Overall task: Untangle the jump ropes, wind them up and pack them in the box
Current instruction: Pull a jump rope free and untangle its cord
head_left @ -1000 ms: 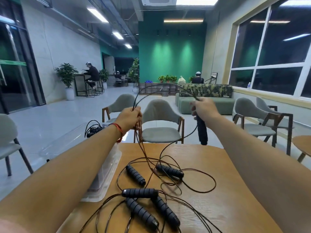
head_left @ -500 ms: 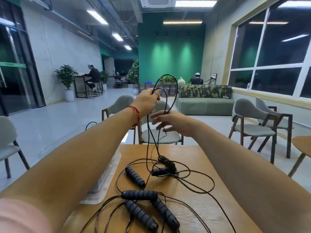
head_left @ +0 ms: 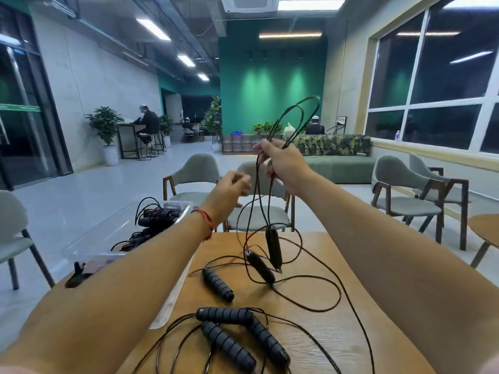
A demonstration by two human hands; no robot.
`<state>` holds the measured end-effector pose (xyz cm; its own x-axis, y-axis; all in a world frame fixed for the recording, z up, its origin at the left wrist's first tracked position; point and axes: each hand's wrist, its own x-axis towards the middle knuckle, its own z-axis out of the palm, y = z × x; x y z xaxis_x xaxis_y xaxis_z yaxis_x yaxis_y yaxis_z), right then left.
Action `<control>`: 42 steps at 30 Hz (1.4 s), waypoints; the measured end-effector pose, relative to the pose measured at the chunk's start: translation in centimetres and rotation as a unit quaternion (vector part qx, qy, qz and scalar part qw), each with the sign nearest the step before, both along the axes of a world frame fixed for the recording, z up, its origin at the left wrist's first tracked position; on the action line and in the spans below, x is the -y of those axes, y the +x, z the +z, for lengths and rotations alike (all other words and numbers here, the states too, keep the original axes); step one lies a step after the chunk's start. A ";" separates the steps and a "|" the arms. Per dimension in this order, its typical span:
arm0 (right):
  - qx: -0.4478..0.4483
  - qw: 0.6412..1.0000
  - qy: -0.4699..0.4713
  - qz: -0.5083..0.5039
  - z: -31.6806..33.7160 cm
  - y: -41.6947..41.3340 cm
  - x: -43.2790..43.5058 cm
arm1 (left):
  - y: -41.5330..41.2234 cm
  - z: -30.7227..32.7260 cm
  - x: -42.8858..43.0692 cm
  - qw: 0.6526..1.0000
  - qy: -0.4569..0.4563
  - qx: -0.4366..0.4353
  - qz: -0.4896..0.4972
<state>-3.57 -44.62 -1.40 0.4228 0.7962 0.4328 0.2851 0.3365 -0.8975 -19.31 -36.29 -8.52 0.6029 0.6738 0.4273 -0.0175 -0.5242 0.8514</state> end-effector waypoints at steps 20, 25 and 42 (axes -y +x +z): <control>-0.018 0.999 0.004 -0.032 8.3 2.6 1.2 | -0.1 -4.6 1.0 0.990 0.027 -0.131 -0.048; 0.006 0.999 -0.008 -0.041 8.1 2.6 0.9 | 0.2 -3.2 4.1 0.947 -0.145 -0.173 -0.230; 0.065 0.976 -0.167 -0.126 5.7 6.2 1.5 | -1.6 1.7 -0.5 0.996 -0.062 0.035 0.049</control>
<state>2.59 -46.08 4.31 0.5821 0.7801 0.2294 0.4397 -0.0647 -0.8958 -20.93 -35.84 -6.84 0.5039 0.7775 0.3764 -0.0332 -0.4180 0.9078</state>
